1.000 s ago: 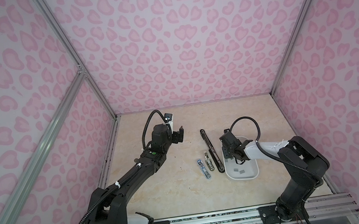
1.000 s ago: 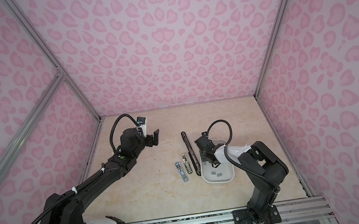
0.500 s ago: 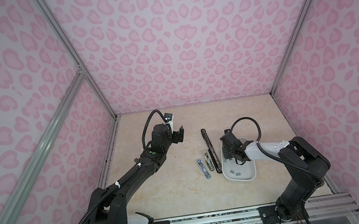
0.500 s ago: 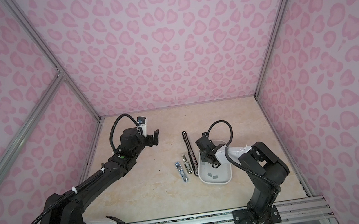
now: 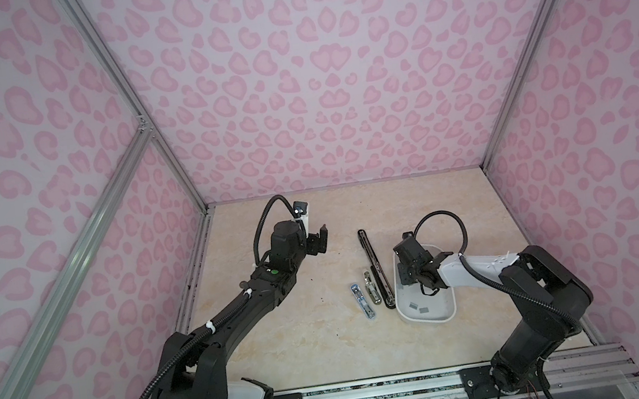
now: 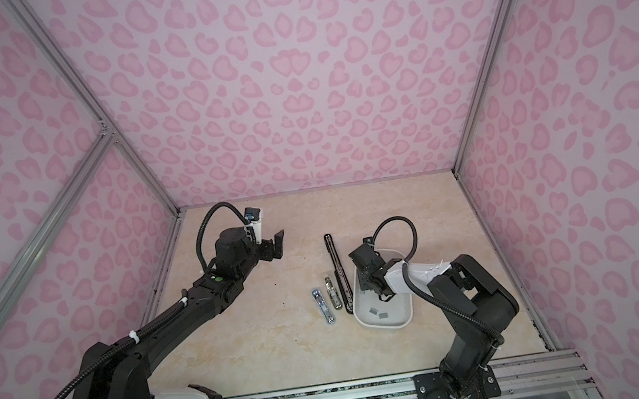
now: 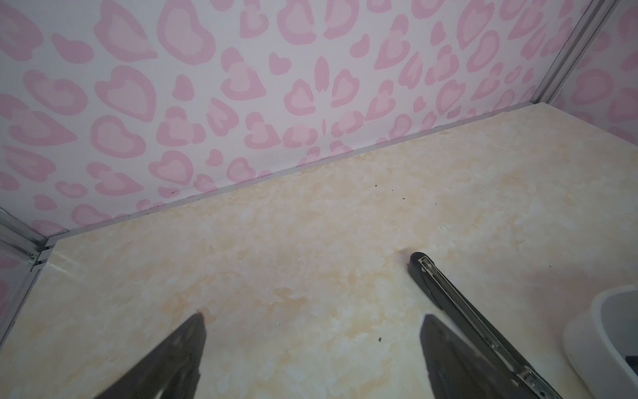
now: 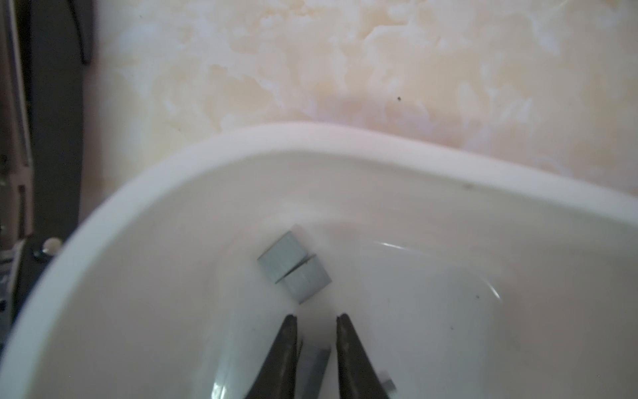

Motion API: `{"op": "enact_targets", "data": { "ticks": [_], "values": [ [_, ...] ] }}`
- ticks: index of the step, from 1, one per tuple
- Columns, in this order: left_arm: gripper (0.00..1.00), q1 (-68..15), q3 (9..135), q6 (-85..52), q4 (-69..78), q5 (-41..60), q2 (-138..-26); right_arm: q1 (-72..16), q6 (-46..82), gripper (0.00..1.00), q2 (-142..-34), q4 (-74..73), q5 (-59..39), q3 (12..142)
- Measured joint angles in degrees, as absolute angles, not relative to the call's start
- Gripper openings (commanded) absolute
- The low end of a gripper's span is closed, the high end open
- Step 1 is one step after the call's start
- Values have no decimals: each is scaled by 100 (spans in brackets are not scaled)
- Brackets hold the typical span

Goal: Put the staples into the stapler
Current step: 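Close the right gripper on the grey staple strip and lift it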

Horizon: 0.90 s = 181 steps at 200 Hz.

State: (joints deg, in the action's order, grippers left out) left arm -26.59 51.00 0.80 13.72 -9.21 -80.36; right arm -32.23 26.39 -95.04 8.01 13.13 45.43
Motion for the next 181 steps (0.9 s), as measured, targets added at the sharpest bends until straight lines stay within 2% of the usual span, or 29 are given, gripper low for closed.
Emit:
{"op": "enact_targets", "data": {
  "ticks": [25,49,60,96,141,181],
  "values": [
    [97,-2659,5100,80,1372,-921,-8036,-3221,2685,20,-9496,790,1304,4525],
    [97,-2659,5100,80,1372,-921,-8036,-3221,2742,33,-9467,816,1302,4517],
    [97,-2659,5100,80,1369,-921,-8036,-3221,2746,34,-9437,860,1297,4515],
    [97,-2659,5100,80,1372,-921,-8034,-3225,2842,29,-9292,1004,1234,4427],
    [97,-2659,5100,40,1369,-897,-8031,-3253,2978,17,-9277,954,1192,4359],
    [97,-2659,5087,40,1374,-897,-7990,-3258,3044,19,-9341,812,1194,4359]
  ]
}}
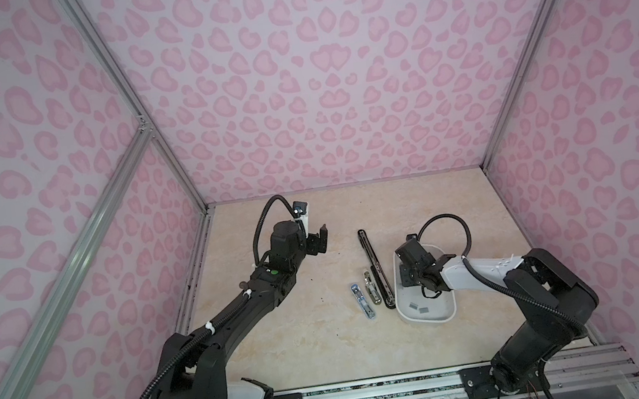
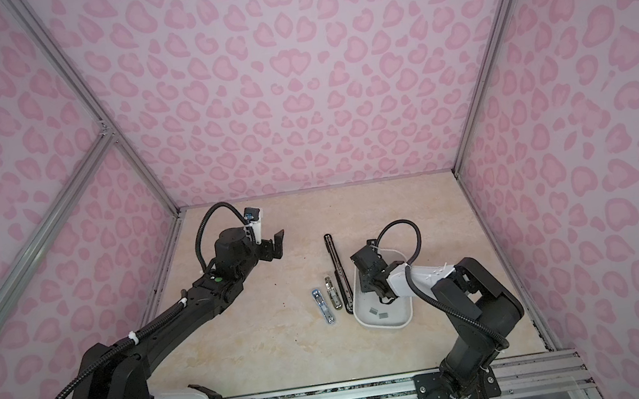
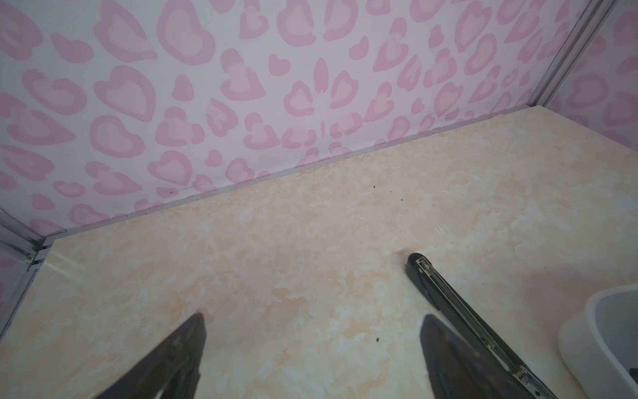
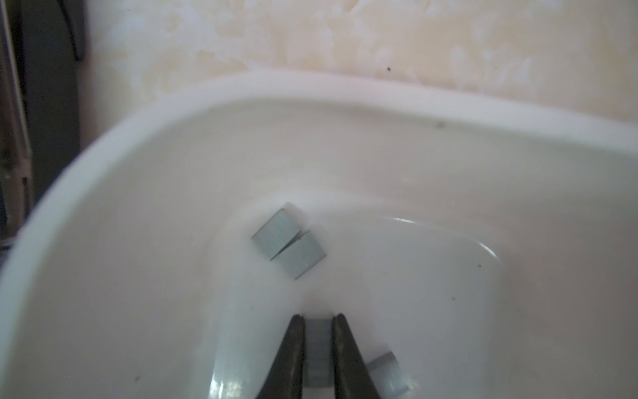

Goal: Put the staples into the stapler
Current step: 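Close the right gripper on the grey staple strip and lift it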

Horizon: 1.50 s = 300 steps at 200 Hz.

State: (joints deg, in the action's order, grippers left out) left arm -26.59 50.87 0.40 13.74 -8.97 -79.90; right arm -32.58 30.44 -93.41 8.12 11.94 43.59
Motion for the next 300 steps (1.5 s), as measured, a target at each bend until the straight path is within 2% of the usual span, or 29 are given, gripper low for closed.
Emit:
{"op": "enact_targets", "data": {
  "ticks": [64,98,165,233,261,300],
  "values": [
    [97,-2659,5068,40,1374,-882,-7961,-3262,3085,24,-9391,711,1203,4359],
    [97,-2659,5068,40,1372,-882,-7961,-3262,3087,15,-9476,587,1243,4394],
    [97,-2650,5092,-19,1389,-799,-8018,-3256,3074,13,-9310,550,1236,4252],
    [97,-2414,7172,-628,1278,-1015,-9362,-2877,2504,13,-8842,978,891,4248],
    [97,-2416,7800,-908,1323,-1181,-9417,-2812,2427,13,-8377,1186,764,4512],
    [97,-2383,7819,-1120,1157,-1439,-9170,-2729,2547,11,-8058,1446,674,4519]
  ]
}}
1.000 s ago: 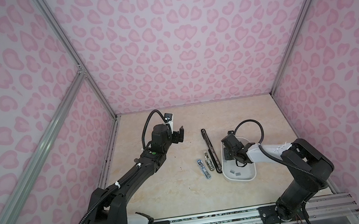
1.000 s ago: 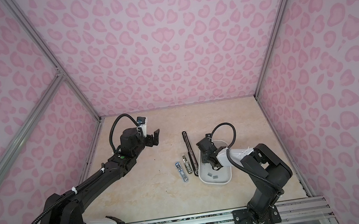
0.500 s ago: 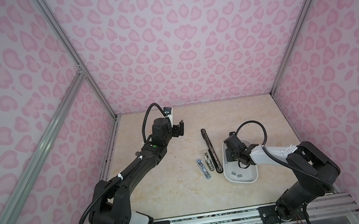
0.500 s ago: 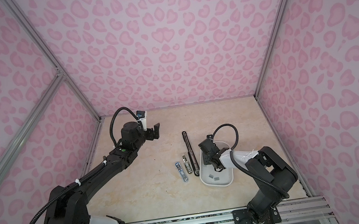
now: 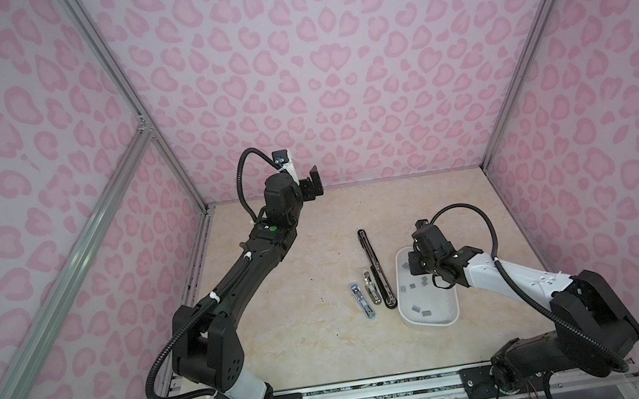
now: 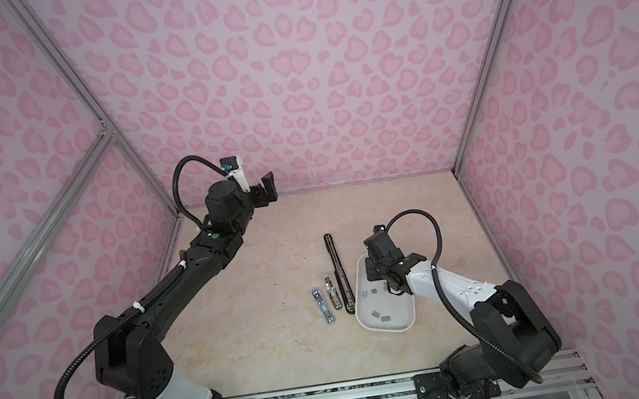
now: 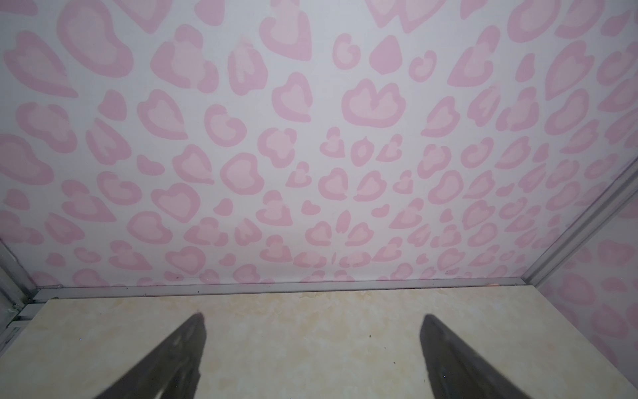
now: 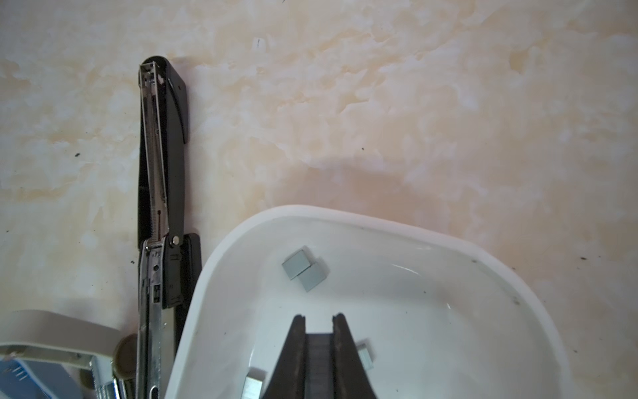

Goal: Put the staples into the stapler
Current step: 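Carry the staple strip toward the black stapler with the right while the left lowers nearer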

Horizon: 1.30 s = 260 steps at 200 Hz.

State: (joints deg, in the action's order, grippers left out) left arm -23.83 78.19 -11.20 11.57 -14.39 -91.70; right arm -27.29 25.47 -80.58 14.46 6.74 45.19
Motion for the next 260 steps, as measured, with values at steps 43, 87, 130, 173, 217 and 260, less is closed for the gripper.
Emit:
{"op": "enact_targets", "data": {
  "ticks": [43,87,130,173,217,260],
  "values": [
    [97,-2359,5627,-1402,1271,-1787,-8130,-2995,2558,9,-7841,869,1142,3817],
    [97,-2359,5006,-1850,331,-1634,-6685,-3559,2449,10,-6794,878,1400,3846],
    [97,-2359,4211,-2318,-993,-1227,-5437,-3586,2491,10,-5870,1063,1490,3699],
    [97,-2357,3514,-2561,-1959,-1306,-4132,-3747,2495,10,-5481,1057,1323,3553],
    [97,-2357,2705,-2797,-2423,-1387,-3544,-4241,2552,10,-5833,961,1326,3570],
    [99,-2359,1890,-2943,-2379,-923,-3212,-4786,2582,10,-6381,464,1411,3509]
  ]
}}
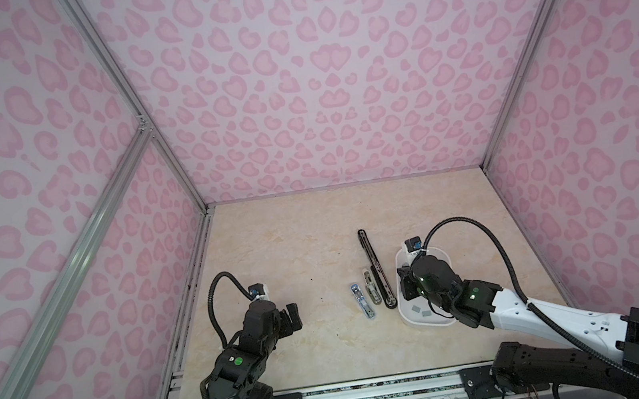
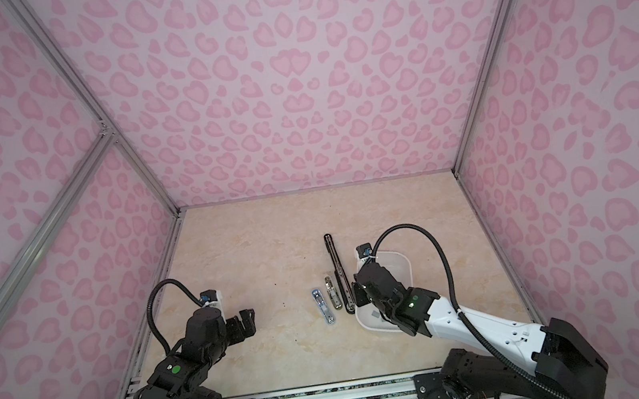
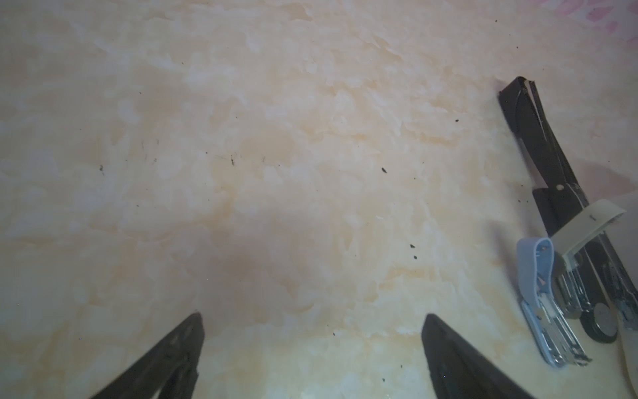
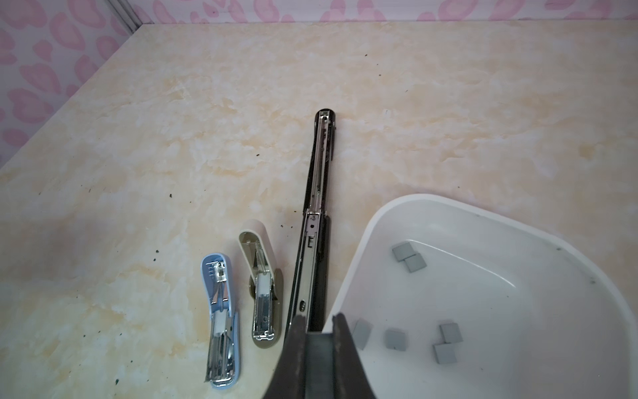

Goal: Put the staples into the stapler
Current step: 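Carry the staple strip toward the black stapler with the right while the left lowers nearer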

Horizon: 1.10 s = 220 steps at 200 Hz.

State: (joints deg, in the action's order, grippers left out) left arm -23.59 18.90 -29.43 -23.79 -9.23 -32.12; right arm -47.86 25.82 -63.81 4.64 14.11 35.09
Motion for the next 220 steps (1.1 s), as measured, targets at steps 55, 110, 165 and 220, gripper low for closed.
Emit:
{"op": "enact_targets", "data": {
  "ticks": [55,110,165,220],
  "values": [
    [98,-2364,1741,-3011,-2206,-729,-2963,-5308,2589,9,-7599,193,1470,4125],
    [98,-2364,1747,-3013,-2093,-626,-3319,-5454,2812,8,-8123,119,1538,4084],
    [98,-2364,1747,-3013,-2086,-624,-3214,-5448,2895,9,-8014,220,1758,3889],
    [97,-2364,1747,-3015,-2086,-628,-3245,-5430,2965,9,-7859,294,1955,3590]
  ]
}}
